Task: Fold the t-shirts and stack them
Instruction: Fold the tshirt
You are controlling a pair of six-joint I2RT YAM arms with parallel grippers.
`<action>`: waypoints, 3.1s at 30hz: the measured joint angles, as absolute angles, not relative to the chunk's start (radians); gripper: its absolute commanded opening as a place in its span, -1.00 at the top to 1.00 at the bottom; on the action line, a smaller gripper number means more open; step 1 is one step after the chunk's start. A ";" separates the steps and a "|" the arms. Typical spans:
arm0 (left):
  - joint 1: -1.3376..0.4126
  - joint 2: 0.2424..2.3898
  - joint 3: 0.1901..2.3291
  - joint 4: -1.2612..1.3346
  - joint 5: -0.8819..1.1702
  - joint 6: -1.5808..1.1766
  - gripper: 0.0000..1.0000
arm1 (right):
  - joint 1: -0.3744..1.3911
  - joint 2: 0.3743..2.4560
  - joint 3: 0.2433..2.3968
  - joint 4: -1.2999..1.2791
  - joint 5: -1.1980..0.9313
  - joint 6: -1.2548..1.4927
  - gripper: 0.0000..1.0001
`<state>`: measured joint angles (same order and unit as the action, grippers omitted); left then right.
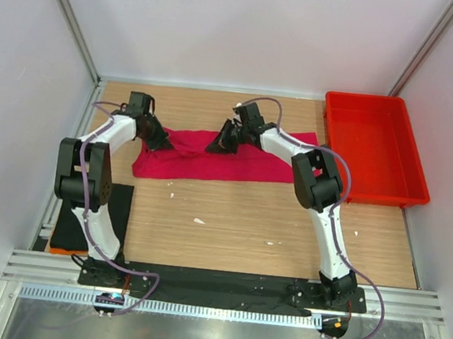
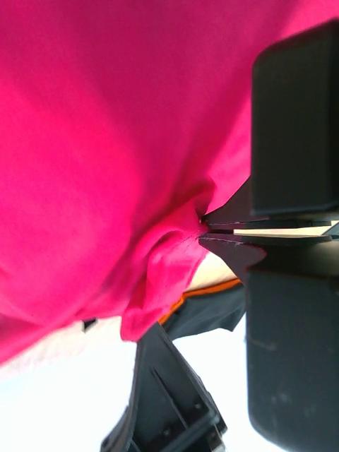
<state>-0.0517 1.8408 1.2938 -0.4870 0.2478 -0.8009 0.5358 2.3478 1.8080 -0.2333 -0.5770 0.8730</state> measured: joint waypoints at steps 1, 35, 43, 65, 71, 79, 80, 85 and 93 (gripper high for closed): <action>-0.051 1.851 1.303 -0.487 0.248 -0.801 0.94 | 0.531 2.360 1.814 -0.233 -0.580 0.877 0.91; -0.033 1.835 1.316 -0.467 0.238 -0.559 0.07 | 0.497 2.389 1.895 -0.294 -0.558 0.606 0.06; -0.044 1.935 1.423 -0.492 0.208 -0.560 0.17 | 0.508 2.392 1.953 -0.303 -0.533 0.576 0.02; -0.065 2.019 1.497 -0.545 0.180 -0.564 0.32 | 0.506 2.475 2.031 -0.319 -0.527 0.586 0.27; -0.071 2.038 1.509 -0.549 0.179 -0.564 0.34 | 0.507 2.475 2.035 -0.311 -0.535 0.603 0.33; -0.071 2.059 1.549 -0.554 0.174 -0.564 0.37 | 0.507 2.479 2.037 -0.303 -0.543 0.624 0.37; -0.071 2.059 1.551 -0.554 0.173 -0.564 0.38 | 0.507 2.481 2.037 -0.301 -0.545 0.626 0.37; -0.071 2.062 1.553 -0.555 0.164 -0.563 0.59 | 0.507 2.497 2.044 -0.300 -0.546 0.630 0.43; -0.072 2.069 1.557 -0.559 0.157 -0.563 1.00 | 0.507 2.523 2.054 -0.301 -0.545 0.637 0.78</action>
<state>-0.0719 2.0689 1.5570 -0.5587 0.1570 -0.5632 0.5068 2.5229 2.0537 -0.3012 -0.5453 0.6369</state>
